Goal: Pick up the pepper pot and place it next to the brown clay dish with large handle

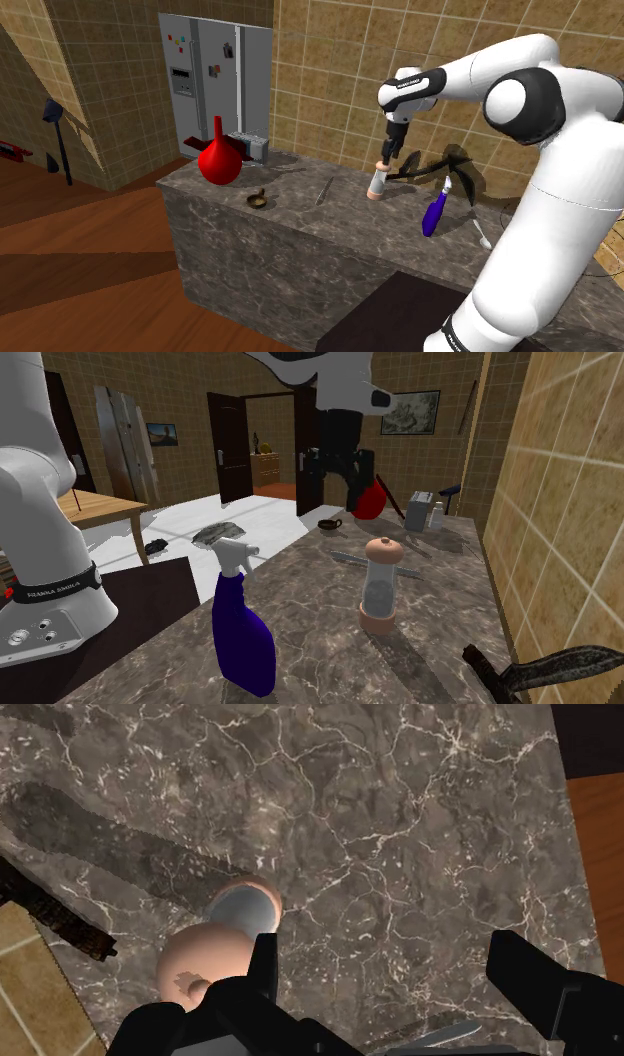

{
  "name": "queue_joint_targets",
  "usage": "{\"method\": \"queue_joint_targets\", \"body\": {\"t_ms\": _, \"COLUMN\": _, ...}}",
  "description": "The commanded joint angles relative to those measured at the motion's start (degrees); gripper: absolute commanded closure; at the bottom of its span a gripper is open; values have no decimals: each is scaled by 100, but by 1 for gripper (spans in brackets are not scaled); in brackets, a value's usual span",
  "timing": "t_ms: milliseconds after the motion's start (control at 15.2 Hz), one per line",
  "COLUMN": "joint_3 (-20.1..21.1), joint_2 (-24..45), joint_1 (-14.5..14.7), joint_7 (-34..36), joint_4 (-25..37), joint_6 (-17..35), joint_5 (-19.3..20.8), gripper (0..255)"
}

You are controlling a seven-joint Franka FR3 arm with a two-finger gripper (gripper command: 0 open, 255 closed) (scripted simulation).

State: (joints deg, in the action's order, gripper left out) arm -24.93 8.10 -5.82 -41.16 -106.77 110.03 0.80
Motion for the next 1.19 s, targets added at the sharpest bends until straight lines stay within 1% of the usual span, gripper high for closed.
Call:
{"method": "queue_joint_targets", "body": {"t_ms": 0, "joint_3": -21, "joint_2": 515, "joint_1": -132, "joint_7": -293, "joint_4": 497, "joint_6": -10, "joint_5": -241, "gripper": 0}}
{"method": "queue_joint_targets", "body": {"t_ms": 198, "joint_3": 8, "joint_2": 1258, "joint_1": -395, "joint_7": -661, "joint_4": 1297, "joint_6": -107, "joint_5": -566, "gripper": 0}}
{"method": "queue_joint_targets", "body": {"t_ms": 462, "joint_3": 121, "joint_2": 2249, "joint_1": -806, "joint_7": -1022, "joint_4": 2522, "joint_6": -371, "joint_5": -925, "gripper": 0}}
{"method": "queue_joint_targets", "body": {"t_ms": 924, "joint_3": 159, "joint_2": 2348, "joint_1": -809, "joint_7": -1058, "joint_4": 2127, "joint_6": 117, "joint_5": -971, "gripper": 0}}
{"method": "queue_joint_targets", "body": {"t_ms": 1122, "joint_3": 162, "joint_2": 2359, "joint_1": -809, "joint_7": -1062, "joint_4": 2098, "joint_6": 156, "joint_5": -976, "gripper": 0}}
